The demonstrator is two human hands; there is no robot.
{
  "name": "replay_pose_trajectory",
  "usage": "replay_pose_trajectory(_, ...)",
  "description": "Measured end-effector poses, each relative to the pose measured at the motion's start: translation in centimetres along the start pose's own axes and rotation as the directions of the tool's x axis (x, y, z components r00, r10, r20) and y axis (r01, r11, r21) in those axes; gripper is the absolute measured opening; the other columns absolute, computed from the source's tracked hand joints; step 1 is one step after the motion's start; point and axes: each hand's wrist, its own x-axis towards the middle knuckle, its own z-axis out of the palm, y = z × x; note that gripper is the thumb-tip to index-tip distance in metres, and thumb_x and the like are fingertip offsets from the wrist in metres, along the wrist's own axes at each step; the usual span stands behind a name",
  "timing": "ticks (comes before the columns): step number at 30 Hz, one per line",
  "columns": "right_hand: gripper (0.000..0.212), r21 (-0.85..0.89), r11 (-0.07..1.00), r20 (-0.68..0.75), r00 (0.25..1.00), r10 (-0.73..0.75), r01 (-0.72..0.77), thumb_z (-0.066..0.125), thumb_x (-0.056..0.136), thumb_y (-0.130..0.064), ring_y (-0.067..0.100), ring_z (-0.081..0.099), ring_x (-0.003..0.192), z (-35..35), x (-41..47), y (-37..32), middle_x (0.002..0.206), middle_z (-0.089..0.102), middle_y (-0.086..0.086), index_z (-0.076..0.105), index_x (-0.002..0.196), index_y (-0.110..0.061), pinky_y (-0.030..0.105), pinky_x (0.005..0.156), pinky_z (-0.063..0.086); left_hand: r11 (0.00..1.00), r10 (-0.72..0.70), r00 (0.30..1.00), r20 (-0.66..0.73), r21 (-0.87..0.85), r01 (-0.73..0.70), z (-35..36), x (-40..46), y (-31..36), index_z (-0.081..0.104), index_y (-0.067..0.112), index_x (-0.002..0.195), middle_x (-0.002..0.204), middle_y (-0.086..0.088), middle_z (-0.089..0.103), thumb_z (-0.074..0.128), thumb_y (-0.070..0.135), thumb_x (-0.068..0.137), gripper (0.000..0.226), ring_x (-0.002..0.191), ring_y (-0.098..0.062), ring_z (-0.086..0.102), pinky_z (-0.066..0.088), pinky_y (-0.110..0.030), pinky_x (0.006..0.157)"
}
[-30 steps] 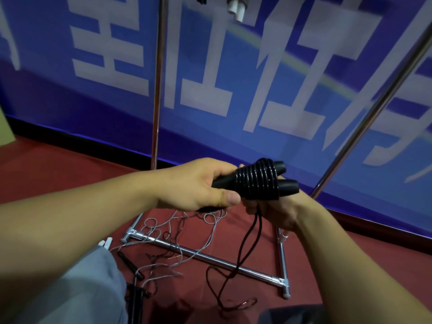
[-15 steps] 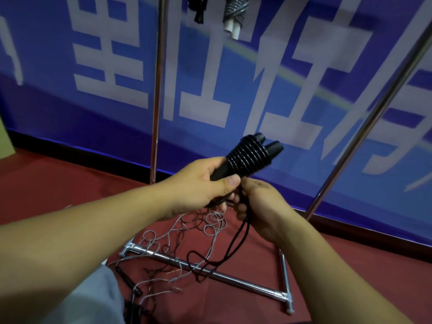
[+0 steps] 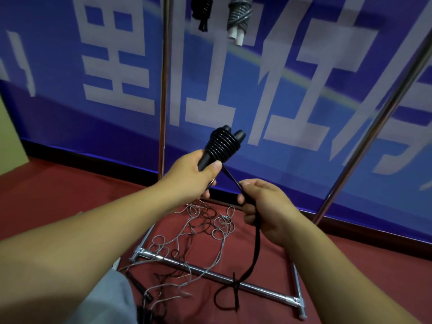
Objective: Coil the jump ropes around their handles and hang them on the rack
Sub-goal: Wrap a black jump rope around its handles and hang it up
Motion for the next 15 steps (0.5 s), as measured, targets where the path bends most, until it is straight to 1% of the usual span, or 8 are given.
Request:
replay_pose_trajectory(2, 0.010, -0.056, 0.998, 0.007, 0.999, -0.032, 0.033, 0.052, 0.103, -0.020, 0.008, 0.034, 0.045, 0.0, -0.2, 0.0, 0.062, 0.055, 0.000, 0.059, 0.097, -0.015, 0.021, 0.043, 0.026, 0.998, -0.003, 1.000, -0.026, 0.070, 0.005, -0.2, 0.2, -0.2, 0.056, 0.027, 0.092, 0.076, 0.000, 0.068, 0.057, 0.033, 0.100, 0.010, 0.051, -0.012, 0.063, 0.048, -0.029, 0.056)
replay_pose_trajectory(5, 0.017, -0.168, 0.982, 0.014, 0.996, -0.084, 0.085, 0.064, 0.098, -0.026, 0.008, 0.038, 0.045, -0.1, -0.5, 0.0, 0.064, 0.056, 0.001, 0.063, 0.086, -0.015, 0.022, 0.042, 0.029, 0.987, -0.011, 0.999, -0.041, 0.161, 0.018, -0.3, 0.4, -0.4, 0.056, 0.024, 0.091, 0.076, 0.000, 0.069, 0.057, 0.033, 0.100, 0.013, 0.048, -0.009, 0.063, 0.046, -0.025, 0.054)
replay_pose_trajectory(7, 0.016, -0.224, 0.968, 0.021, 0.994, -0.110, 0.112, 0.069, 0.094, -0.025, 0.009, 0.040, 0.046, 0.0, -0.7, 0.0, 0.064, 0.057, 0.001, 0.066, 0.083, -0.014, 0.021, 0.043, 0.030, 0.978, -0.016, 0.999, -0.050, 0.206, 0.026, -0.2, 0.6, -0.6, 0.055, 0.022, 0.090, 0.077, 0.000, 0.069, 0.057, 0.035, 0.100, 0.016, 0.049, -0.009, 0.063, 0.045, -0.024, 0.052)
replay_pose_trajectory(9, 0.013, -0.255, 0.959, 0.041, 0.992, -0.119, 0.126, 0.067, 0.095, -0.022, 0.009, 0.041, 0.046, 0.1, -0.9, 0.0, 0.064, 0.060, 0.001, 0.067, 0.086, -0.013, 0.022, 0.044, 0.032, 0.969, -0.016, 0.998, -0.065, 0.246, 0.032, -0.3, 0.9, -0.9, 0.055, 0.023, 0.089, 0.077, 0.000, 0.069, 0.058, 0.037, 0.099, 0.017, 0.053, -0.012, 0.065, 0.046, -0.026, 0.053)
replay_pose_trajectory(12, 0.012, -0.291, 0.948, 0.054, 0.991, -0.119, 0.129, 0.062, 0.099, -0.019, 0.011, 0.045, 0.047, 0.4, -1.2, 0.0, 0.066, 0.062, 0.003, 0.067, 0.095, -0.009, 0.023, 0.045, 0.037, 0.959, -0.007, 0.997, -0.080, 0.283, 0.030, -0.4, 1.2, -1.6, 0.055, 0.027, 0.086, 0.075, 0.002, 0.068, 0.059, 0.038, 0.098, 0.016, 0.060, -0.015, 0.066, 0.053, -0.033, 0.060)
replay_pose_trajectory(15, 0.017, -0.298, 0.951, 0.047, 0.996, -0.078, 0.089, 0.056, 0.102, -0.019, 0.014, 0.051, 0.049, 0.6, -1.5, -0.1, 0.067, 0.063, 0.004, 0.066, 0.100, -0.006, 0.026, 0.047, 0.044, 0.957, -0.001, 0.997, -0.075, 0.288, 0.023, -0.4, 1.4, -2.0, 0.055, 0.029, 0.084, 0.071, 0.003, 0.066, 0.061, 0.036, 0.097, 0.016, 0.059, -0.016, 0.065, 0.055, -0.037, 0.064)
